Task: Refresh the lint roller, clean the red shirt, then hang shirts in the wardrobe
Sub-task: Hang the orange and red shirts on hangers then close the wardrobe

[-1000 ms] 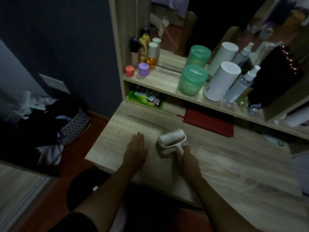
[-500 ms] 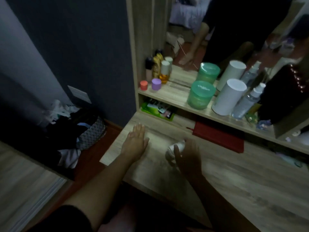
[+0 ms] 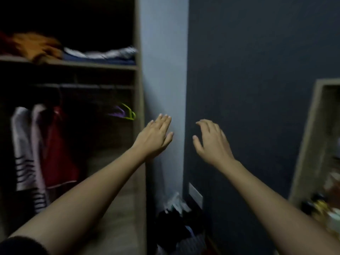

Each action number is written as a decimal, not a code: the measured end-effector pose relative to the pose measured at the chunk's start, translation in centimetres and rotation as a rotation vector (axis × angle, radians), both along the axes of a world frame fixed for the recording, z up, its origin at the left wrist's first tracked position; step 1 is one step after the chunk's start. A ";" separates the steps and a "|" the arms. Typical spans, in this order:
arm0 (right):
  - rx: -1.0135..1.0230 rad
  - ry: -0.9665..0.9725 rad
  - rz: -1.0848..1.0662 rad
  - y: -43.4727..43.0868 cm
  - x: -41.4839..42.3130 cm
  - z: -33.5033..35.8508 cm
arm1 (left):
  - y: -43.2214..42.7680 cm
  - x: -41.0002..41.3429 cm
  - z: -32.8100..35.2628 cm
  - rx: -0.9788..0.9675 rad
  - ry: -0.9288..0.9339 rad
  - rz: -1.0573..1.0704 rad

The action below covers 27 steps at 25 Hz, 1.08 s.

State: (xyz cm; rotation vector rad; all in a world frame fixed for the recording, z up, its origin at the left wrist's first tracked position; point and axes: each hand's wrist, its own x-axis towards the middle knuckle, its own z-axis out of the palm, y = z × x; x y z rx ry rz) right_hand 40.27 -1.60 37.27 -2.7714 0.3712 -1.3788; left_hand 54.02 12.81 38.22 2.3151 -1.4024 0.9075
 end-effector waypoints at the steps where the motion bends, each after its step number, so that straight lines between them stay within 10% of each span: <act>1: -0.038 0.000 0.040 1.7 2.6 1.8 | 2.4 1.8 1.8 -0.006 -0.060 0.043; 15: -0.279 -0.127 0.225 20.4 29.1 16.3 | 26.3 23.7 15.5 0.039 -0.470 0.308; 27: -0.433 -0.011 0.139 22.1 41.9 20.8 | 32.6 33.3 19.9 0.002 -0.414 0.354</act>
